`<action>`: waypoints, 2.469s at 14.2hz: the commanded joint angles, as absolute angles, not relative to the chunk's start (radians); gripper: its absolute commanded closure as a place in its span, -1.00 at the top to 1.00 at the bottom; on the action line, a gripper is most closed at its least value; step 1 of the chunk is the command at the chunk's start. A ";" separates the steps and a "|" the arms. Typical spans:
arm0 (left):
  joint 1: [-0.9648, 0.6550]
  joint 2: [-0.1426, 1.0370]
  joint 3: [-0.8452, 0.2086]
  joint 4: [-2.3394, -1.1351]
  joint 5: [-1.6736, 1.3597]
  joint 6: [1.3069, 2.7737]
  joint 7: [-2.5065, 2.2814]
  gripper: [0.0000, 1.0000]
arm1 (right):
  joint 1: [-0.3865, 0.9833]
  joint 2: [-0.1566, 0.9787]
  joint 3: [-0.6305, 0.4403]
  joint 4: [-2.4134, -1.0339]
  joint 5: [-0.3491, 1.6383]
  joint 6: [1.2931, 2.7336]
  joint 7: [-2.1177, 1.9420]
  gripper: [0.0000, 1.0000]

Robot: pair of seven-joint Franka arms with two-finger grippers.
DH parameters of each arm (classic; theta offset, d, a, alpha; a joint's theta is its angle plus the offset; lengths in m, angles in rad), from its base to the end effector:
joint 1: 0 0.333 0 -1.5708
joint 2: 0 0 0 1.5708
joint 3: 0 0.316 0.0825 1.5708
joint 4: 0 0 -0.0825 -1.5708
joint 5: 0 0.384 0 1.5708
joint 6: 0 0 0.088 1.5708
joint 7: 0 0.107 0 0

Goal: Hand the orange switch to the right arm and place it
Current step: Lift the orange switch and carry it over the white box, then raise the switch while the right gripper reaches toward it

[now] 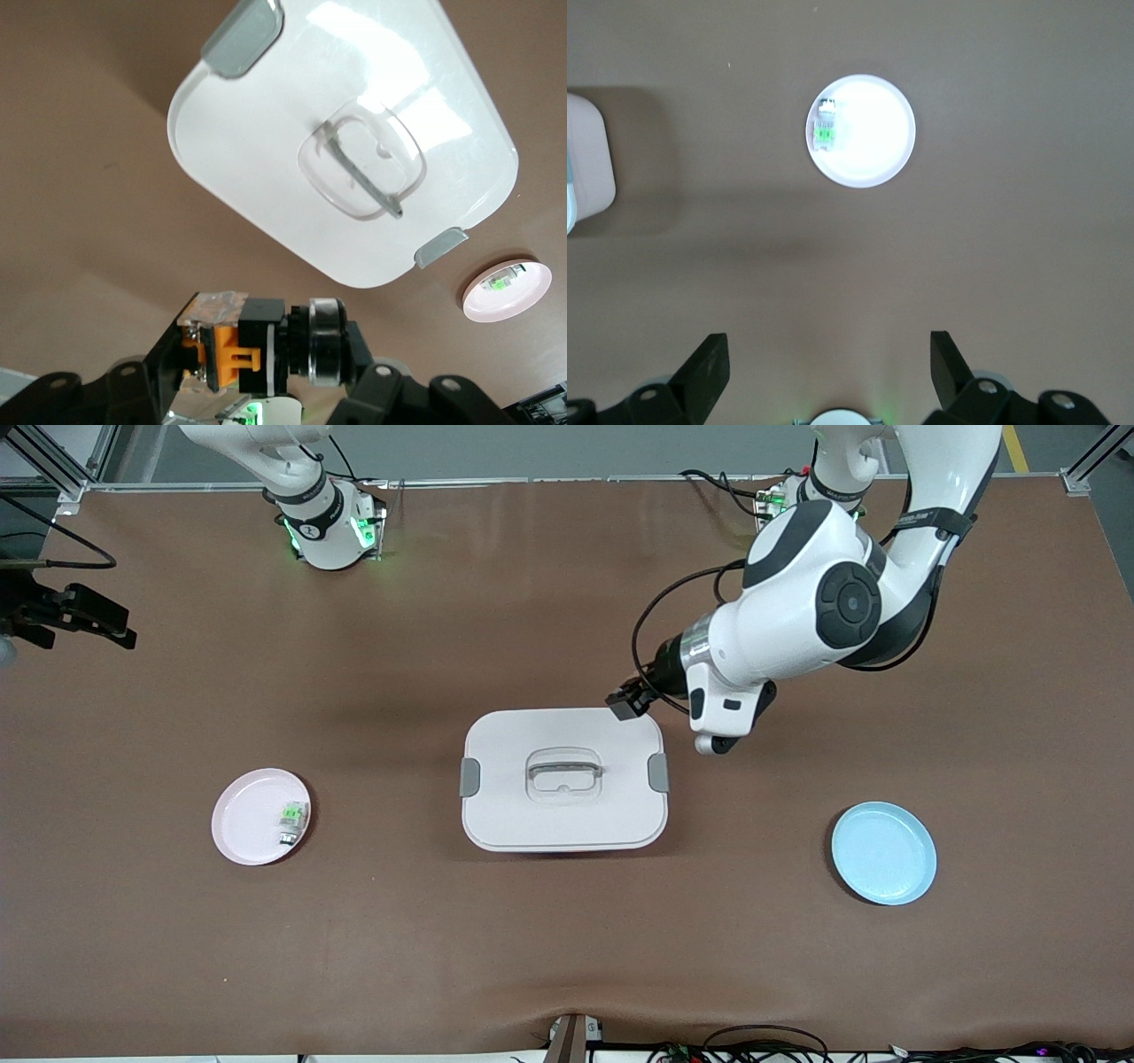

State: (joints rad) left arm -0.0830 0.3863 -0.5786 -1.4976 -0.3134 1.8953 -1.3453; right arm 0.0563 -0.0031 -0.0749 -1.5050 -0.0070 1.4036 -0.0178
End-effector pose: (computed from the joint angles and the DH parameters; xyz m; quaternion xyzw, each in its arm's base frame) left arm 0.5474 -0.3838 0.4926 0.8879 0.3844 -0.1930 0.1631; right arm 0.5359 -0.0109 0.6429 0.9988 -0.0008 -0.0492 0.0025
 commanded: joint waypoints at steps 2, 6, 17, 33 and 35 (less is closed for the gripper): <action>-0.150 0.411 -0.578 -1.450 -0.333 1.865 -1.471 -1.00 | 0.023 0.003 -0.089 -1.491 0.208 1.388 -0.025 1.00; -0.202 0.443 -0.578 -1.381 -0.334 1.867 -1.597 -1.00 | 0.017 -0.047 -0.091 -1.606 0.481 1.497 0.098 1.00; -0.296 0.502 -0.578 -1.289 -0.348 1.878 -1.885 -1.00 | 0.153 -0.407 0.127 -2.140 0.650 2.098 0.650 1.00; -0.367 0.506 -0.577 -1.284 -0.348 1.882 -1.891 -1.00 | 0.431 -0.264 0.288 -2.281 0.709 2.588 0.793 1.00; -0.370 0.506 -0.577 -1.284 -0.348 1.882 -1.891 -1.00 | 0.446 -0.227 0.308 -2.281 0.709 2.638 0.805 1.00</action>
State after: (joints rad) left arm -0.3569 0.4964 -0.5799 -1.3090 -0.3334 1.8880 -1.8785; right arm 0.4299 -0.2520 0.2876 -2.2731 0.6848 2.5858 0.7883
